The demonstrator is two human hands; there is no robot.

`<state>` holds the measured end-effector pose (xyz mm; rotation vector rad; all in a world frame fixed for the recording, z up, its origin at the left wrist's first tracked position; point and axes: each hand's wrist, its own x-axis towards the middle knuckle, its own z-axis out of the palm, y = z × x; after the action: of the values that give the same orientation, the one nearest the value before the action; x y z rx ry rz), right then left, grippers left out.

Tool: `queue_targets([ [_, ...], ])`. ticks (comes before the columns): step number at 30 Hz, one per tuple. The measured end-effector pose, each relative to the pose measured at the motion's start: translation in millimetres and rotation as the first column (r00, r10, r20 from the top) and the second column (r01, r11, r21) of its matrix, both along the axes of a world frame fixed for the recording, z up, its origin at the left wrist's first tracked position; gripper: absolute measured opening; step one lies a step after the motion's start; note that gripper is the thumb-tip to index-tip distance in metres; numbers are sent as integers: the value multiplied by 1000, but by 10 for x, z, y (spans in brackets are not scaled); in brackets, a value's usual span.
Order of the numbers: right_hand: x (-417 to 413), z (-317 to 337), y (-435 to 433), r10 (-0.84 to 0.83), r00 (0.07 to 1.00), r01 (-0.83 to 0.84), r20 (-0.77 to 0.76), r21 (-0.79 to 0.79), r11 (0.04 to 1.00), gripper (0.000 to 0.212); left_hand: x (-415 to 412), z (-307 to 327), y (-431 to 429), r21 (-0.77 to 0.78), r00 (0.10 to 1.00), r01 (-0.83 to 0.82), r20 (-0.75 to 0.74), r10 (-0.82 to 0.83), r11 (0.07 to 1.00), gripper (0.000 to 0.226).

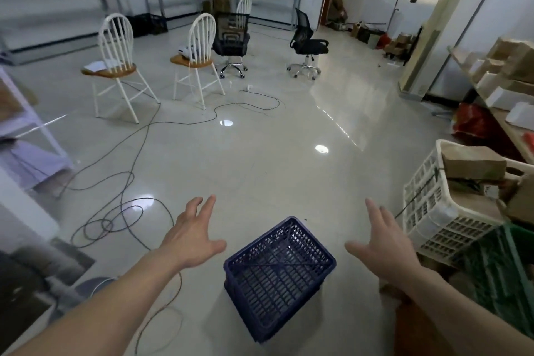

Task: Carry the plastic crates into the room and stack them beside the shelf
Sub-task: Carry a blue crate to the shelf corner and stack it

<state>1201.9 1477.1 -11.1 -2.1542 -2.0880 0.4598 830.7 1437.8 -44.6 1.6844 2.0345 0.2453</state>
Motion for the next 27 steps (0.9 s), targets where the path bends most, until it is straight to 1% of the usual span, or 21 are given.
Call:
queue_targets([
  [5,76,-74,724,90,996,-89,12,-42,995,111,145,-127,331,-21,995,-101,15,101,995,108],
  [9,-59,-231,1132,151,987,-155,-50,-88,984,114,179,-226,518,-46,992,-126,11,127,991,108],
  [12,-206,-371,1389,181,982,-185,-58,-92,978,115,106,-309,725,-68,990,-141,10,142,988,109],
  [17,-398,-564,1797,166,985,-170,-45,-90,981,119,-122,-468,1186,-94,993,-118,21,120,989,110],
  [22,-563,-659,2180,117,992,-120,-50,-67,991,119,-403,-513,1751,-99,996,-73,48,78,992,111],
  [27,-733,-838,2441,84,996,-87,-40,-70,994,119,-600,-599,2147,-121,998,-50,40,55,991,112],
])
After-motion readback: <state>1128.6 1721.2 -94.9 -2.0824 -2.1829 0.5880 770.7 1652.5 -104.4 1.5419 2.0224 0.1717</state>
